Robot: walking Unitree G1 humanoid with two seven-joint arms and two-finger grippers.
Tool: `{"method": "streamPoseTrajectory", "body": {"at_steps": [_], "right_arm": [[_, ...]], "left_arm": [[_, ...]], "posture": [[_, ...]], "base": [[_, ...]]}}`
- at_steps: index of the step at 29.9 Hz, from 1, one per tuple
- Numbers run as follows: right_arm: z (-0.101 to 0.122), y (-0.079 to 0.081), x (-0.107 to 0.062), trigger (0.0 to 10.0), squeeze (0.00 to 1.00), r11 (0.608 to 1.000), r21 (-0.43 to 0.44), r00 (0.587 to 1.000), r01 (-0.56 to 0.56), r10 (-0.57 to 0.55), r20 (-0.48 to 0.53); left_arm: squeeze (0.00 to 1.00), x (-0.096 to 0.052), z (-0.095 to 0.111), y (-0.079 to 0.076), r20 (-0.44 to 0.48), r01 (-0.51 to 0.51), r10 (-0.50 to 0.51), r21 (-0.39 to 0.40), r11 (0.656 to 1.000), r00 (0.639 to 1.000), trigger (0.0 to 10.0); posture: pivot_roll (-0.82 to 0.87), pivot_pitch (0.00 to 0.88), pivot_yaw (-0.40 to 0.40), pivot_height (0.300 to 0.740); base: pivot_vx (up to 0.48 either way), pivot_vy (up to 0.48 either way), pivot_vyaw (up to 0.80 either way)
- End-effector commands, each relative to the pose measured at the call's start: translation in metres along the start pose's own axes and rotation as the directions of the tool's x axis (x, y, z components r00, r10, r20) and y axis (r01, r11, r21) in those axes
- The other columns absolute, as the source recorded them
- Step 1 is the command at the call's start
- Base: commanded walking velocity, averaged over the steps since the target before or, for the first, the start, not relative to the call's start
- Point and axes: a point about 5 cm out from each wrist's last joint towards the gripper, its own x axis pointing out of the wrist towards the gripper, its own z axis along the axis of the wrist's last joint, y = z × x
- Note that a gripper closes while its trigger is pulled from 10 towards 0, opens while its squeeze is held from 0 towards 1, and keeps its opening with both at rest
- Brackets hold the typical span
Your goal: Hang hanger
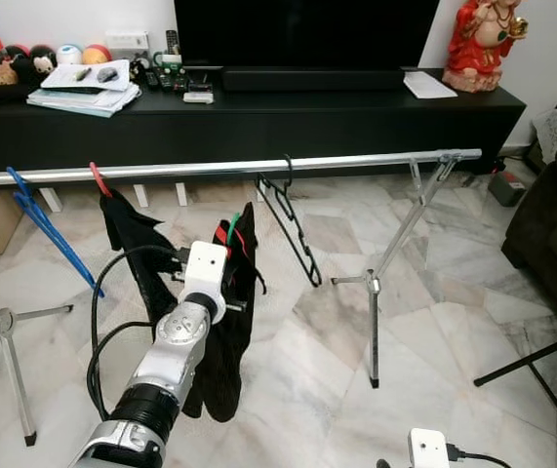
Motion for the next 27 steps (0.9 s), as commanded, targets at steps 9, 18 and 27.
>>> {"method": "streamPoseTrajectory", "body": {"at_steps": [9, 18, 27], "right_arm": [[-0.002, 0.002, 0.0, 10.0, 0.0, 1.0, 0.005, 1.0, 0.001, -0.001, -0.011], [-0.002, 0.001, 0.0, 10.0, 0.0, 1.0, 0.002, 1.0, 0.003, -0.003, -0.011], [-0.002, 0.001, 0.0, 10.0, 0.0, 1.0, -0.002, 1.0, 0.002, -0.002, -0.011]], "left_arm": [[0.0, 0.004, 0.011, -0.004, 0.055, 0.022, -0.023, 0.019, 1.0, 0.998, 10.0], [0.0, 0.002, 0.014, -0.017, 0.089, 0.148, -0.151, 0.035, 0.988, 0.985, 10.0], [0.0, 0.0, 0.014, -0.021, 0.091, 0.218, -0.223, 0.067, 0.974, 0.97, 10.0]], "posture": [[-0.06, 0.107, -0.023, 0.74], [-0.06, 0.106, -0.024, 0.74], [-0.06, 0.105, -0.023, 0.74]], "base": [[0.309, 0.0, 0.0], [0.236, 0.0, 0.0], [0.0, 0.0, 0.0]]}}
